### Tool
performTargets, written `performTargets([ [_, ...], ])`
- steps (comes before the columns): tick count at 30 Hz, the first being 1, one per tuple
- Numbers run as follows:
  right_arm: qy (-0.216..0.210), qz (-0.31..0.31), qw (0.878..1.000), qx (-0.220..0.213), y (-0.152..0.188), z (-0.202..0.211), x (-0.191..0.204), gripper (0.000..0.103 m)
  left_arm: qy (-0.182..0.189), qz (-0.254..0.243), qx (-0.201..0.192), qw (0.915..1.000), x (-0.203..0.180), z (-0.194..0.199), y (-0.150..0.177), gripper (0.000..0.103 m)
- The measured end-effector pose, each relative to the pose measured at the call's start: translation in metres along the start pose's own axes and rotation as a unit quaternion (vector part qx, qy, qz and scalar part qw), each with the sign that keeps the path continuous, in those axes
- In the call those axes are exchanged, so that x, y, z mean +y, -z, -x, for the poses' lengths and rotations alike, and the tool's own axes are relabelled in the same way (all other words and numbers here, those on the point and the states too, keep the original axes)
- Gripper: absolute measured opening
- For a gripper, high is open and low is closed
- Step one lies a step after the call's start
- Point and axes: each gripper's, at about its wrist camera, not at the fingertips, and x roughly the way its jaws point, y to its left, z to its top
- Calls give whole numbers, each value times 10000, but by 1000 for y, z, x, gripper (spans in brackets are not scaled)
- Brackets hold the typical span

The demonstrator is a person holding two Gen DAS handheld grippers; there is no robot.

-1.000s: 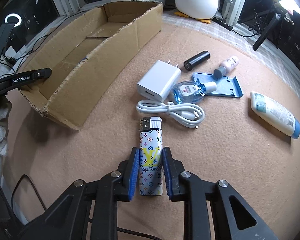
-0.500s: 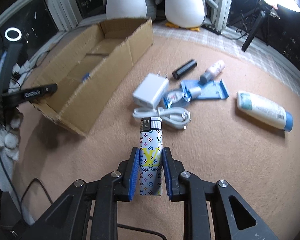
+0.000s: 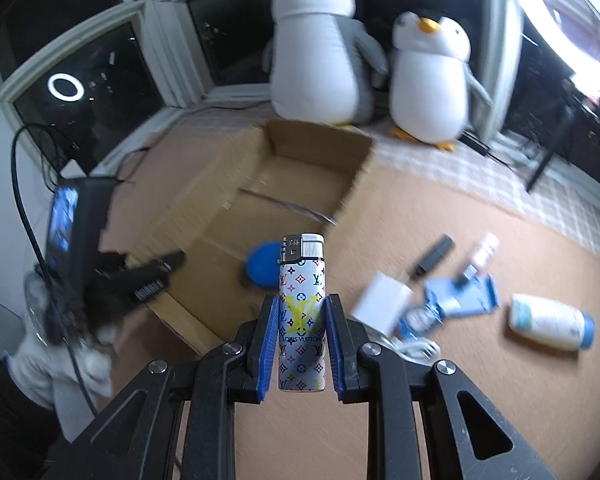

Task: Organize rigid objects
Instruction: 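Carry the lighter into the box and open the right gripper, then move the open right gripper back toward the white cable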

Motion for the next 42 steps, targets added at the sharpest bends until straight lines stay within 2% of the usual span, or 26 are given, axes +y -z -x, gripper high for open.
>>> performTargets([
  [10,-343,328,9988,72,-28,-33,41,21,39,35,-1,10000,1,-1,-1,17],
  [24,-492,296,9980,280,-34,-61,50,21,42,36,-2,10000,1,-1,-1,17],
  [26,-465,229,9982,289,-35,-62,47,27,41,36,-3,10000,1,-1,-1,17],
  [28,-428,95,9987,258,-35,-61,42,44,35,35,-7,10000,1,-1,-1,17],
  [29,-414,32,9989,234,-36,-60,40,45,36,39,-5,10000,0,-1,-1,17],
  [42,-387,-237,9989,115,-31,-45,16,46,17,26,-3,10000,-1,-1,-2,17],
])
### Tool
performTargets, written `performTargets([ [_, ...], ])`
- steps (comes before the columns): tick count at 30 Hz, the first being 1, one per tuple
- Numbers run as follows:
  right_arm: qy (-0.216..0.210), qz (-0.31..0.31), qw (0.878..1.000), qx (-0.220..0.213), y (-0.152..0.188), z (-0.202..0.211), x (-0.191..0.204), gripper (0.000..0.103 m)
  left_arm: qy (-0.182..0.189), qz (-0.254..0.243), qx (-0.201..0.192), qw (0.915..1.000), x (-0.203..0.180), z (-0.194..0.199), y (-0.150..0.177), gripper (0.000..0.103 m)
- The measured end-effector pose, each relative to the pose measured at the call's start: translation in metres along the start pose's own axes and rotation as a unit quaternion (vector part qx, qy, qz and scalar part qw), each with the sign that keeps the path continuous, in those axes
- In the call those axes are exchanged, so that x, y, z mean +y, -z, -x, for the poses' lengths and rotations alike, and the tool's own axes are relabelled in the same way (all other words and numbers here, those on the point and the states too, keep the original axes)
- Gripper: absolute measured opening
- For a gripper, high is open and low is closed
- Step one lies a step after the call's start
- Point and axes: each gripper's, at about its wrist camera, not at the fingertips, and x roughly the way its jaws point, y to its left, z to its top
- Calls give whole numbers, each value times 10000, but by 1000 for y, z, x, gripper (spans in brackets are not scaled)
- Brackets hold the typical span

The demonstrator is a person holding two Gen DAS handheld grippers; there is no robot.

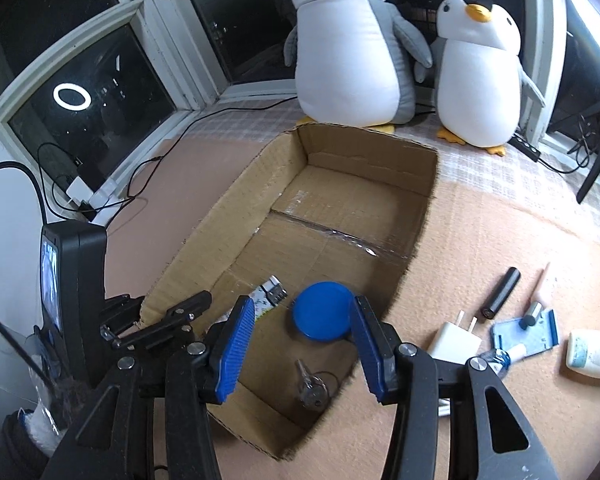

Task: Organize rigid objects
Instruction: 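Move the open right gripper back toward the white cable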

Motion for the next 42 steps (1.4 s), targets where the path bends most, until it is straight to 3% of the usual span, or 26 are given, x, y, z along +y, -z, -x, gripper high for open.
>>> performTargets([
  [11,139,-427,9989,-101,33,37,-61,46,-3,-1,1,10000,0,0,0,17],
  [22,167,-636,9977,168,65,43,-126,46,-19,-5,3,10000,0,0,0,18],
  [31,94,-125,9987,493,65,17,-128,47,-20,1,0,10000,2,1,0,18],
  [42,-124,46,9973,724,66,2,-125,47,-28,13,-5,10000,2,2,1,18],
])
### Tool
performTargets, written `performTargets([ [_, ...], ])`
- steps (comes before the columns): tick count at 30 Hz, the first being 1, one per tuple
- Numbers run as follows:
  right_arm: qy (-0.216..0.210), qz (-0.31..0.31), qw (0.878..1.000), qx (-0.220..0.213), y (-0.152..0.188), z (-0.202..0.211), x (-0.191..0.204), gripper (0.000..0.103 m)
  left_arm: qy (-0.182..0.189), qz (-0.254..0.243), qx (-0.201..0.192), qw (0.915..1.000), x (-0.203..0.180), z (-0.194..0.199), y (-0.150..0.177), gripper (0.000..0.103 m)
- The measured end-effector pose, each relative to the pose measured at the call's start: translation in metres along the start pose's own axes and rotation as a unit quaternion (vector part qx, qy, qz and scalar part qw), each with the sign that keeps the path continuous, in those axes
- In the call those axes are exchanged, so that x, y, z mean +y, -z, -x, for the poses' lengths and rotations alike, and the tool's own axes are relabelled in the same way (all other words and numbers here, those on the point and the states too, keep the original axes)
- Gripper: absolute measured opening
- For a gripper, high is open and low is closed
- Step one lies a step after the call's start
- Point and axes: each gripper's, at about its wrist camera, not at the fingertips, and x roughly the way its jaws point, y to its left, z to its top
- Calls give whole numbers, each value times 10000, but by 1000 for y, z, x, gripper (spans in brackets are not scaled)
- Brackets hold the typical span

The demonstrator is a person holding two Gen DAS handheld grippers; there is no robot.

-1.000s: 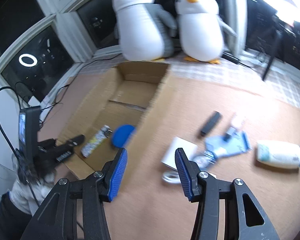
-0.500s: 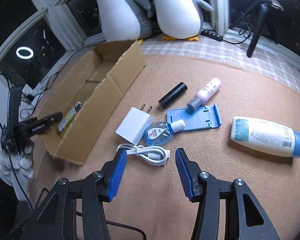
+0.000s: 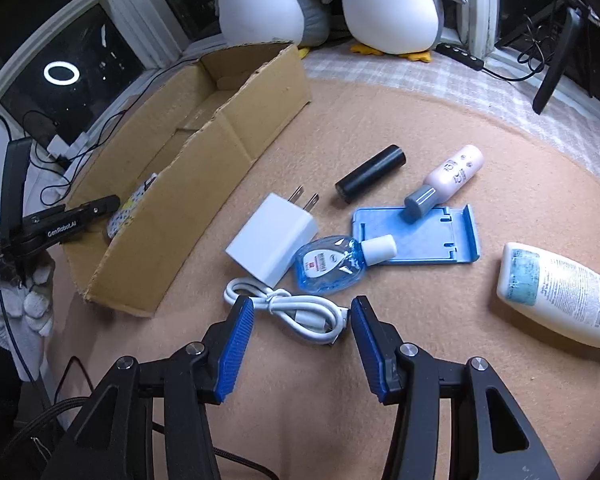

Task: Organize rigid objects
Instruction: 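Move the open right gripper back toward the white cable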

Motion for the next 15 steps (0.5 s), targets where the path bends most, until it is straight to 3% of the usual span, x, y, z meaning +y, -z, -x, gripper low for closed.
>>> performTargets([
  [12,-175,283,9993,184,21,4,23,47,-5,0,1,10000,-1,0,0,18],
  [15,105,548,9983,143,25,5,33,47,-7,-1,2,10000,-1,0,0,18],
])
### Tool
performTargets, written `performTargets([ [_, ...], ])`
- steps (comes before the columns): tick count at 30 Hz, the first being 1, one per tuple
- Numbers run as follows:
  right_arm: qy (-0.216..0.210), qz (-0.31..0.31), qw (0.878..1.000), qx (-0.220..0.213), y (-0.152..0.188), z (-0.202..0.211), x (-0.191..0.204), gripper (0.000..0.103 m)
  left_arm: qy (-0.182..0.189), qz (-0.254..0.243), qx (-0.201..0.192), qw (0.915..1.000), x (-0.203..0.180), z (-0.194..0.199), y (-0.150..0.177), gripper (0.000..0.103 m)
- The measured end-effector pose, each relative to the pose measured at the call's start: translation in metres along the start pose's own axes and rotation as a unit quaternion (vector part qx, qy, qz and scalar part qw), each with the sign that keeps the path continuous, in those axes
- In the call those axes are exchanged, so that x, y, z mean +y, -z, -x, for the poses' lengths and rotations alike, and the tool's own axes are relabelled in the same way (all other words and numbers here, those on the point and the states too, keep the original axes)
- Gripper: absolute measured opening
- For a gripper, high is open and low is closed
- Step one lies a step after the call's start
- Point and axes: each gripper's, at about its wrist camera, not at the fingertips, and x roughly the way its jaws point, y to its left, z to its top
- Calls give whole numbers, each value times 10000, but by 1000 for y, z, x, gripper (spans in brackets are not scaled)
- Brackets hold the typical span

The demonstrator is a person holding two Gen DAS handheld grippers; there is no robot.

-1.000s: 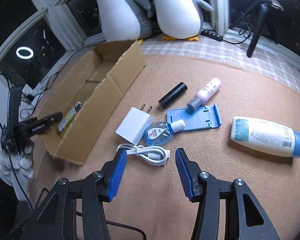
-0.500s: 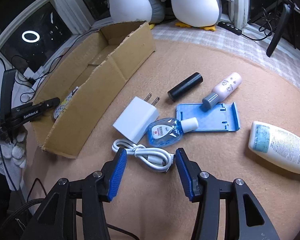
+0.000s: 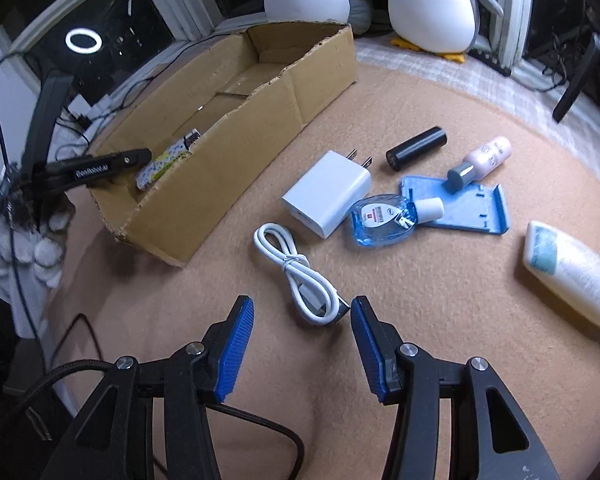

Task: Organize rigid objects
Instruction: 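Move the open right gripper back toward the white cable, then grasp the white coiled cable with the right gripper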

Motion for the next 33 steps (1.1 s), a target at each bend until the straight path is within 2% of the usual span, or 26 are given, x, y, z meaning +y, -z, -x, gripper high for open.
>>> performTargets([
  [4,255,160,9995,-55,-6,-3,4,47,3,1,1,10000,-1,0,0,18],
  [11,442,510,9977,10,-16,-15,11,46,13,11,3,10000,1,1,1,18],
  [13,508,635,9967,83,-17,-21,16,37,15,16,4,10000,1,1,1,18],
  [16,609,785,9950,130,-19,-25,19,32,9,21,1,10000,1,1,1,18],
  [21,543,817,9949,221,-19,-25,19,19,6,19,1,10000,1,1,1,18],
  [33,296,382,9988,116,-3,-10,16,17,6,23,1,10000,1,1,1,17],
])
